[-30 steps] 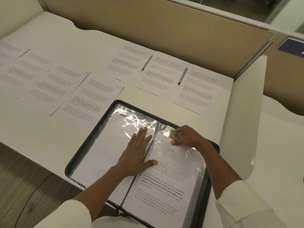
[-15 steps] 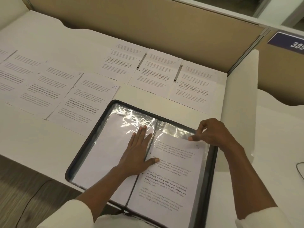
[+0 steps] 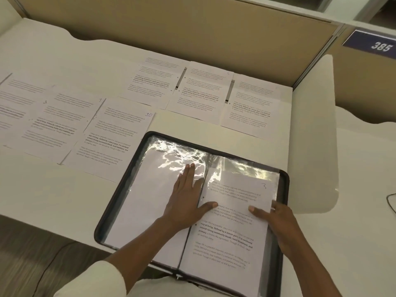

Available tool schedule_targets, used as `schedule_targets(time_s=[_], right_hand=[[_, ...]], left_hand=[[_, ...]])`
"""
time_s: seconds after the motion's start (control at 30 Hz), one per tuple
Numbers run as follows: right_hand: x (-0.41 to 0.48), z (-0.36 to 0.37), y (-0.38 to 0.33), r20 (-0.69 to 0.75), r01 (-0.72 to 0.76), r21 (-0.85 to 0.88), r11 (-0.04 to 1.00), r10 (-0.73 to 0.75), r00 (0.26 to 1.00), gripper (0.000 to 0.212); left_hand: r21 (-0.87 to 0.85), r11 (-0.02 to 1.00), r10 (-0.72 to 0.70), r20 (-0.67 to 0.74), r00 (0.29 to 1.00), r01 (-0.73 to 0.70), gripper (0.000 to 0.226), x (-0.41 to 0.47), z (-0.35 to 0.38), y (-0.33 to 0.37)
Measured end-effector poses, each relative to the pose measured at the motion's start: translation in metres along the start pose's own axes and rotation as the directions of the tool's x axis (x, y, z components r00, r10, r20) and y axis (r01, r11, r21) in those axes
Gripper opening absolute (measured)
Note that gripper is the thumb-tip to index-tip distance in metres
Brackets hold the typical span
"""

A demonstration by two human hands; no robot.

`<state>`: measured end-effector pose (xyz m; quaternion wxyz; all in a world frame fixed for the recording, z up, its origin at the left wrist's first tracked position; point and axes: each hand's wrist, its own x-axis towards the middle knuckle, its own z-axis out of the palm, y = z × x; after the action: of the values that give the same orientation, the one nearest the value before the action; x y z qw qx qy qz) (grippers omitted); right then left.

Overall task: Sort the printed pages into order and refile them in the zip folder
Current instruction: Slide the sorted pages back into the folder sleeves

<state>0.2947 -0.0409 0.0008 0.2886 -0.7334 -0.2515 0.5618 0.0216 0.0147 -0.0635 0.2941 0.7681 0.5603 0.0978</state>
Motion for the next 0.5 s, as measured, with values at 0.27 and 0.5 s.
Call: schedule_targets(time_s=[0.27,0.5], right_hand=[[-0.043,0.047,-0.045,0.176,0.18,0.221,0.958,-0.221,0.959,0.031],[-0.035,0.106,-0.077,0.399,0.203,0.271,0.941,-0.302,0.866,0.035]], left_hand=[[-0.302,0.905,-0.3,0.048,0.953,0.3,0.087,-0.056,-0.074,0.092],[-0.308,0.791,-0.536,0.069,0.841,0.529,0.039,-0.079,-0.103,0.081]])
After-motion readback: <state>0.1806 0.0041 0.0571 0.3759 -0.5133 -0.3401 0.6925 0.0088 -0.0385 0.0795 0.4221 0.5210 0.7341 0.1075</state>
